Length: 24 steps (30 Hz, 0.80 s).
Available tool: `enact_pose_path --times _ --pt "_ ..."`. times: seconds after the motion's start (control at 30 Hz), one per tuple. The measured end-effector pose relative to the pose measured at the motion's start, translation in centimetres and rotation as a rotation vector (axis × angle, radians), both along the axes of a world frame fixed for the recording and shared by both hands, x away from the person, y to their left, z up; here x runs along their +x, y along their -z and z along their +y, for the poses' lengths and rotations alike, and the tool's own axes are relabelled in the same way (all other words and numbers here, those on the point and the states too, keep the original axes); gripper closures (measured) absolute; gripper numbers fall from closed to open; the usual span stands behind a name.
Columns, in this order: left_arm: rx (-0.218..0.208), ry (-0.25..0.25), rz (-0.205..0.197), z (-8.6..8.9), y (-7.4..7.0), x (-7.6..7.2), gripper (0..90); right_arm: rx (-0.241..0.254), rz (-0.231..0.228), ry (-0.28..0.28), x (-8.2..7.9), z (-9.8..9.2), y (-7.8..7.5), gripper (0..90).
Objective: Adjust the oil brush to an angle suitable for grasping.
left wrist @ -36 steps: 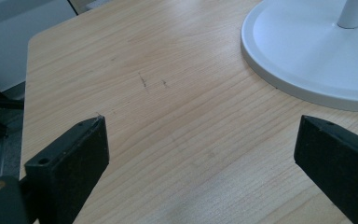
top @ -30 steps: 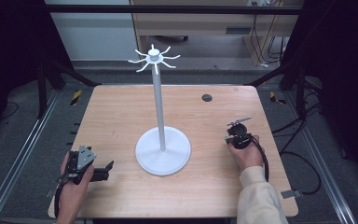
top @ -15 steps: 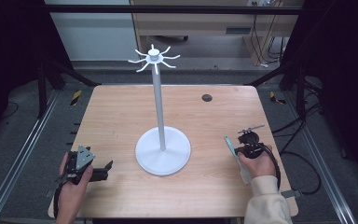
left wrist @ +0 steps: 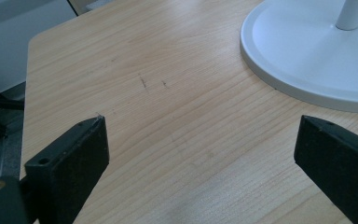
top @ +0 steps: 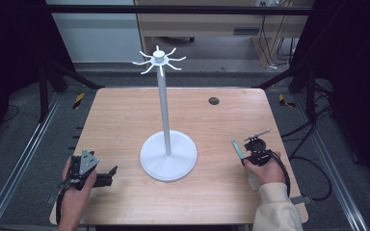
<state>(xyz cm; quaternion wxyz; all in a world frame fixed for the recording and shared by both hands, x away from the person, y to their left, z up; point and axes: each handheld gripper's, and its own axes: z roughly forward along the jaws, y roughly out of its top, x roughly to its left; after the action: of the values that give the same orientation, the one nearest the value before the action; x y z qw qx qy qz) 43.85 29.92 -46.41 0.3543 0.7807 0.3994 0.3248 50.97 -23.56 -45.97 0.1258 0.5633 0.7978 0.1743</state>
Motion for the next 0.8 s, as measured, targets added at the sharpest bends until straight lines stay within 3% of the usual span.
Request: enact_pose_path --times 0.8 --pt "0.005 0.009 0.003 -0.24 0.04 -0.02 2.7 -0.02 0.075 -0.012 0.77 0.29 0.66 73.4"
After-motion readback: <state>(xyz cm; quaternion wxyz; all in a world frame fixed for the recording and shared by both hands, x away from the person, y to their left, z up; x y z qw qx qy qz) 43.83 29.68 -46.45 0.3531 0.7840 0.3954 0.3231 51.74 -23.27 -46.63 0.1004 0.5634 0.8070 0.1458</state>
